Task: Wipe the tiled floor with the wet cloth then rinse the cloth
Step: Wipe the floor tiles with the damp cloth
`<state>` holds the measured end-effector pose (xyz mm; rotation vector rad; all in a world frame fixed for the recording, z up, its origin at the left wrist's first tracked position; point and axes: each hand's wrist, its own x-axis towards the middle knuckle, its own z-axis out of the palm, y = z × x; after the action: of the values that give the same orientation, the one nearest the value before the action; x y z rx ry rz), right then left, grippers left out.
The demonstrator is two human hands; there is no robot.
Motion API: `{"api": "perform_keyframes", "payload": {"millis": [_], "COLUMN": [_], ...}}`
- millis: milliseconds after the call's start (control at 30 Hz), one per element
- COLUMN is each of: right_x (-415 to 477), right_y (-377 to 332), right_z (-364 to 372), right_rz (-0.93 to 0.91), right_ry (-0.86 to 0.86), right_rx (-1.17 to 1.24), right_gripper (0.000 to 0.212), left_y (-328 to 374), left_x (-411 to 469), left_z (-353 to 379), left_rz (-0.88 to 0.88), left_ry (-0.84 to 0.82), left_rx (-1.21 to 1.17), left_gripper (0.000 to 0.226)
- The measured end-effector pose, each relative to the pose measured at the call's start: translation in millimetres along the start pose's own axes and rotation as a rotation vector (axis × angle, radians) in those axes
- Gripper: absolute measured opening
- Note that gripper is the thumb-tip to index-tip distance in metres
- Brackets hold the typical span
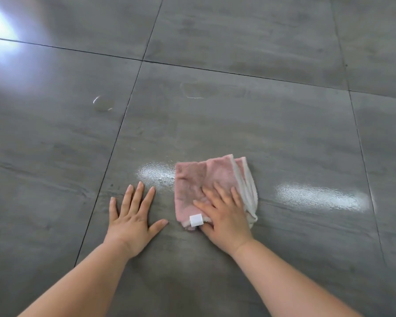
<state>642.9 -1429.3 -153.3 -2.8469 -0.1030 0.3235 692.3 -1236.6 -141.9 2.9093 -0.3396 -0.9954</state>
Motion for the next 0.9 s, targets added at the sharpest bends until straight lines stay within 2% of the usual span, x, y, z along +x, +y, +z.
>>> {"api": "perform_keyframes", "payload": {"millis": [67, 133, 167, 200, 233, 267, 333, 433, 500, 567, 700, 800, 900], "right_x": [-1, 0, 2, 2, 2, 0, -8, -26, -44, -63, -90, -100, -107], "right_y": [-1, -3, -6, -9, -13, -18, -28, -53, -70, -88, -135, -173, -193], "right_z": [-7, -24, -37, -50, -65, -82, -120, -193, -238, -282, -378, -450, -503], "right_rz": [0.016, 0.053, 0.129, 0.215, 0.309, 0.422, 0.622, 0.86, 0.991, 1.083, 1.113, 0.986, 0.817], "right_ry": [-0.052, -0.105, -0.163, -0.236, -0.237, -0.185, -0.062, 0.017, 0.023, 0.028, -0.032, -0.078, -0.165], "right_rx": [0.003, 0.133, 0.222, 0.322, 0.424, 0.539, 0.703, 0.982, 1.038, 1.064, 0.961, 0.82, 0.597], "right_gripper": [0.047, 0.051, 0.048, 0.037, 0.025, 0.02, 0.027, 0.036, 0.039, 0.031, 0.013, 0.019, 0.012], "left_y": [0, 2, 3, 4, 4, 5, 4, -3, -8, -13, -27, -37, -42], "left_x": [-1, -3, -7, -15, -26, -41, -82, -145, -185, -227, -305, -353, -386], "left_z": [-7, -19, -29, -40, -52, -64, -86, -125, -158, -199, -297, -371, -420], "left_rz": [-0.007, 0.009, 0.002, -0.013, -0.048, -0.096, -0.146, -0.214, -0.309, -0.35, -0.296, -0.251, -0.224], "left_ry": [-0.021, -0.008, 0.0, 0.011, 0.012, 0.0, 0.006, 0.013, 0.04, 0.054, 0.044, 0.082, 0.109], "left_rx": [0.012, -0.029, -0.079, -0.15, -0.23, -0.291, -0.315, -0.376, -0.529, -0.633, -0.622, -0.569, -0.53], "left_gripper": [0.079, 0.07, 0.063, 0.054, 0.045, 0.037, 0.03, 0.027, 0.024, 0.021, 0.017, 0.014, 0.013]}}
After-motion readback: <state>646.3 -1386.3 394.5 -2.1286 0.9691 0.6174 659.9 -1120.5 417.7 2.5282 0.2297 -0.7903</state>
